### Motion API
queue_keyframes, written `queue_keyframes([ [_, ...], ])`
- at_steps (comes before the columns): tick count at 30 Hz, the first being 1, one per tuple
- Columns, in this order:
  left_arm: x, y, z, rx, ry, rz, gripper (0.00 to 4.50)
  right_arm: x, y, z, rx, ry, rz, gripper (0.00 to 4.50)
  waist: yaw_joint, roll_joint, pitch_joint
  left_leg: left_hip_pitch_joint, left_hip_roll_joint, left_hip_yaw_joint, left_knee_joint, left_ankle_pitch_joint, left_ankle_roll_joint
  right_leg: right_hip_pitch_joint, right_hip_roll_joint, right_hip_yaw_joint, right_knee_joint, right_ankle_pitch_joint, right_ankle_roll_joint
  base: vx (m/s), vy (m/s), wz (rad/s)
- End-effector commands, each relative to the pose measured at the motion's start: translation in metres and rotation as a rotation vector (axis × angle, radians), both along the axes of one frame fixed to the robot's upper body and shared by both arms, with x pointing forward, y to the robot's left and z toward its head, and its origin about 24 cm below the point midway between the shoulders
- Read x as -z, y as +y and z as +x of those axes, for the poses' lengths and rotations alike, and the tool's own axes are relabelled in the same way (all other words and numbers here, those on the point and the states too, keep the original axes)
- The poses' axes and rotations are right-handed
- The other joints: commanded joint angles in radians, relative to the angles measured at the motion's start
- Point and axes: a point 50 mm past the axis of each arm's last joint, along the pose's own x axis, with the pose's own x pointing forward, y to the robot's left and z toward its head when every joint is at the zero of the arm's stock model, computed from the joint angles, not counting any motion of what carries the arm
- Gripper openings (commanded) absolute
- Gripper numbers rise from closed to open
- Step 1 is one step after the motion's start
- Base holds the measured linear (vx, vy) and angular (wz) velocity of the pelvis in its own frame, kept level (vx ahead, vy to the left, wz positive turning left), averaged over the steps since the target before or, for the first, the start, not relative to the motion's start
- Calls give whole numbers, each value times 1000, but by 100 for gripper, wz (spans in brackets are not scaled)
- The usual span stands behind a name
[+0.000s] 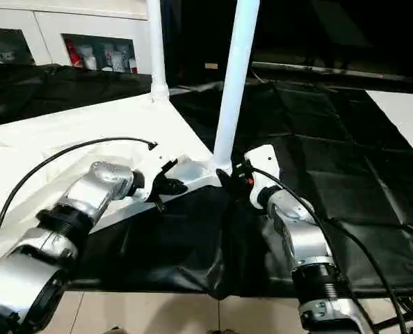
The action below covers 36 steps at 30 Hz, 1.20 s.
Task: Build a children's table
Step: Rotate leg to tighten
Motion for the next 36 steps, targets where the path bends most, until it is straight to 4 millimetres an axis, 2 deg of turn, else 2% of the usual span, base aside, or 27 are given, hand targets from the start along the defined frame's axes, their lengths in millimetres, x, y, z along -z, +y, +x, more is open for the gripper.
queue_keyframes([
  [1,24,0,-16,58,112,21,1,-3,0,1,-35,-10,1,450,0,-3,-66,-4,18,-1,-72,-202,50,64,-58,50,-78,-331,-158,0,0,0],
  [2,22,2,-23,151,107,-2,1,-4,1,-2,-101,-4,5,450,2,-4,-66,-3,20,-4,-73,-212,53,64,-61,49,-80,-355,-151,0,0,0],
  [4,22,2,-23,151,107,-2,1,-4,1,-2,-101,-4,5,450,-1,-3,-63,-5,20,-2,-75,-216,54,62,-61,51,-83,-378,-145,0,0,0],
  [5,14,5,-37,341,59,-29,1,-5,1,-12,-258,13,-18,450,2,-2,-66,-2,25,-7,-75,-221,49,63,-64,50,-80,-383,-142,0,0,0],
  [6,12,7,-41,378,43,-28,1,-4,2,-17,-318,20,-31,450,2,-2,-65,-4,29,-7,-78,-226,51,63,-66,52,-79,-378,-142,0,0,0],
  [8,11,8,-43,386,19,-22,1,-3,2,-20,-358,28,-44,450,1,3,-62,1,31,-2,-79,-248,53,54,-60,54,-81,-367,-149,0,0,0],
  [9,9,10,-44,390,7,-19,1,-2,1,-23,-397,41,-54,450,-1,1,-61,1,27,-2,-79,-259,49,54,-58,52,-83,-392,-143,0,0,0],
  [12,7,15,-49,417,-7,-17,1,2,1,-29,-452,66,-80,450,-1,1,-59,-1,29,-5,-82,-265,39,56,-62,53,-85,-425,-132,0,0,0],
  [13,7,17,-50,412,-10,-18,1,4,3,-30,-470,76,-84,450,-1,0,-59,3,28,-4,-80,-272,37,52,-61,53,-87,-437,-128,0,0,0],
  [14,7,17,-50,407,-12,-19,1,5,4,-31,-483,83,-85,450,-2,0,-60,-2,27,-5,-81,-266,36,56,-62,52,-86,-439,-125,0,0,0],
  [18,8,23,-48,378,-23,7,1,8,7,-33,-504,86,-109,450,-2,-4,-61,-3,24,-5,-79,-247,38,54,-60,51,-87,-450,-108,0,0,0],
  [28,7,25,-50,380,-26,14,1,13,7,-32,-511,102,-103,450,-2,-3,-63,-4,23,-4,-77,-232,42,55,-58,52,-83,-422,-115,0,0,0],
  [32,7,25,-49,379,-26,14,1,13,10,-29,-488,93,-71,450,-3,-4,-61,-3,23,-4,-77,-244,39,53,-59,51,-85,-445,-115,0,0,0],
  [36,6,25,-49,376,-25,14,0,14,12,-29,-500,97,-65,412,-3,-3,-62,-3,24,-5,-78,-243,37,53,-59,51,-86,-452,-109,0,0,0],
])
